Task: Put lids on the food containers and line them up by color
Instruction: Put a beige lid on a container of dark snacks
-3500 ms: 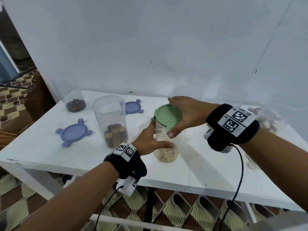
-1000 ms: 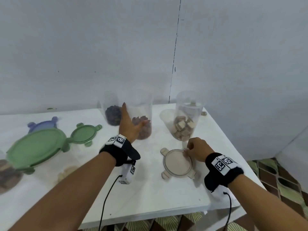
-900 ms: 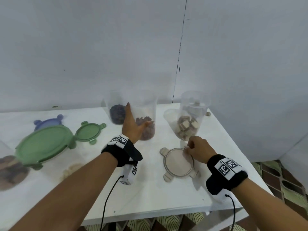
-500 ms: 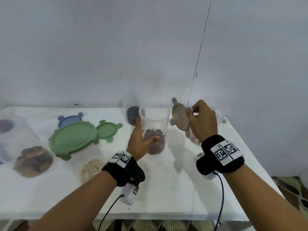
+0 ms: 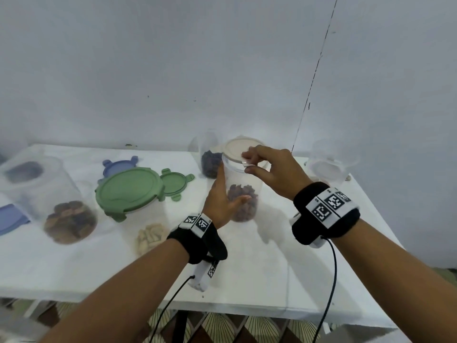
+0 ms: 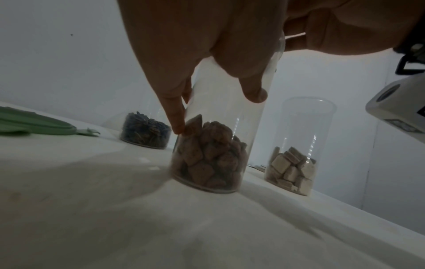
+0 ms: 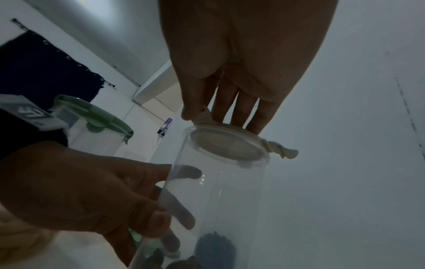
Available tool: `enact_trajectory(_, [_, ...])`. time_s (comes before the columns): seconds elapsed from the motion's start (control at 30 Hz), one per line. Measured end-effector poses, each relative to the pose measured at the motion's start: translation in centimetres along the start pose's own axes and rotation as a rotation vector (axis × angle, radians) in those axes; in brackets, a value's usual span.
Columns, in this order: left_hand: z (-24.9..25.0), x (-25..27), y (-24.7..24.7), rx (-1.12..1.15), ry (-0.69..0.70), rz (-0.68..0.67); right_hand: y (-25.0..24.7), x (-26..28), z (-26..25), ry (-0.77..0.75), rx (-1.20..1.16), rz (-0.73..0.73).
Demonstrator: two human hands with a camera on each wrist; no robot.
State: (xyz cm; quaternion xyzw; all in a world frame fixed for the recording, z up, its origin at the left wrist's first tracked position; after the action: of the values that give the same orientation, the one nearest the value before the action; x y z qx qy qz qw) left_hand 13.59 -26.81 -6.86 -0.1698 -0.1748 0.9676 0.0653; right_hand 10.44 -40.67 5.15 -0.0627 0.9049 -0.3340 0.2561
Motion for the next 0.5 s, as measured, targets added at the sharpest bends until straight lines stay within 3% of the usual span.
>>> enact_trajectory(0.5, [-0.4,-0.2,0.1,-0.03,-0.006,-0.004,-0.2,-0.7,-2.3,-0.022,0.32,-0.151])
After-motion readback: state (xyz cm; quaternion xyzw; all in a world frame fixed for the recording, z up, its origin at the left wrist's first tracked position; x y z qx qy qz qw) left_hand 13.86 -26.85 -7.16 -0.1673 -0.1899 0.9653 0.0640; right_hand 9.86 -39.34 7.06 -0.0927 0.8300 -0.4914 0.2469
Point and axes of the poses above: each hand's wrist, its own x-axis away from the middle knuckle, its own y-axis out of the palm, z = x × y, the point moved 4 cm from there along -x, towards the middle knuckle, and after that the axes turned 4 degrees about -x, right-handed, at the moved point
